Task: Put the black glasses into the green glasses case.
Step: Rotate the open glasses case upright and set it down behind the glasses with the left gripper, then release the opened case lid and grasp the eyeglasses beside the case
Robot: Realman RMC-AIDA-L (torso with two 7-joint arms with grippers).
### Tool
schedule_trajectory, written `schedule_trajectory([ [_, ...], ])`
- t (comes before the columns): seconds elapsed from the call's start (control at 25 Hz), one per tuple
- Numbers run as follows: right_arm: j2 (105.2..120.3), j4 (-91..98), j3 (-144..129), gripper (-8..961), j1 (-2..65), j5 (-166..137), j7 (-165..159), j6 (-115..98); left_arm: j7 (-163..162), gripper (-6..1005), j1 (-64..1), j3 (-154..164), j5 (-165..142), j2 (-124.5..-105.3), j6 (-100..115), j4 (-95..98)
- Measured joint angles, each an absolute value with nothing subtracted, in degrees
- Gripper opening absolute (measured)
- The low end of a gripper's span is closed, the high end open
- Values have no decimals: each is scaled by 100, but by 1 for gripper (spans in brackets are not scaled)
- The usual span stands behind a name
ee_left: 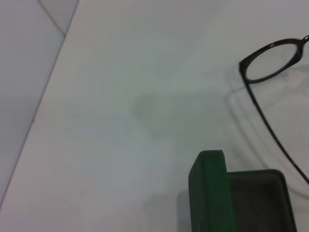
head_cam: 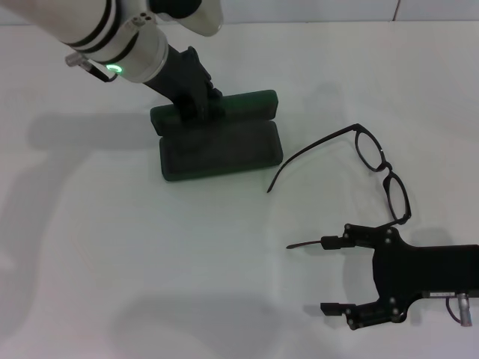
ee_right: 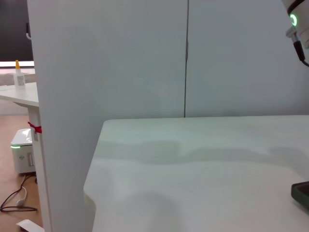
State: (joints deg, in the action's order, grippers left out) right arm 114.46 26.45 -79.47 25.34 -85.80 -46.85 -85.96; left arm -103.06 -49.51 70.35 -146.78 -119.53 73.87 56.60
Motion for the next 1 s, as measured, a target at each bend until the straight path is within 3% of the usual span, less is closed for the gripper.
schedule_trajectory([
  [0.72,11434,2628,-7953,874,2531,-8587,-4694,-8596,-10607,366,-4887,6950,-14510,-11961,7301,5700],
  [0.92,11434,2635,-7914,874,2527,-8578,-4773,-8622,-10755,473,-4854,6040,-14054,-11916,7666,5687],
  [1.0,11424,2657,-7891,874,2536,-8553,-4979,-8645,-10727,516,-4770,5401,-13451,-11790,8027,5506],
])
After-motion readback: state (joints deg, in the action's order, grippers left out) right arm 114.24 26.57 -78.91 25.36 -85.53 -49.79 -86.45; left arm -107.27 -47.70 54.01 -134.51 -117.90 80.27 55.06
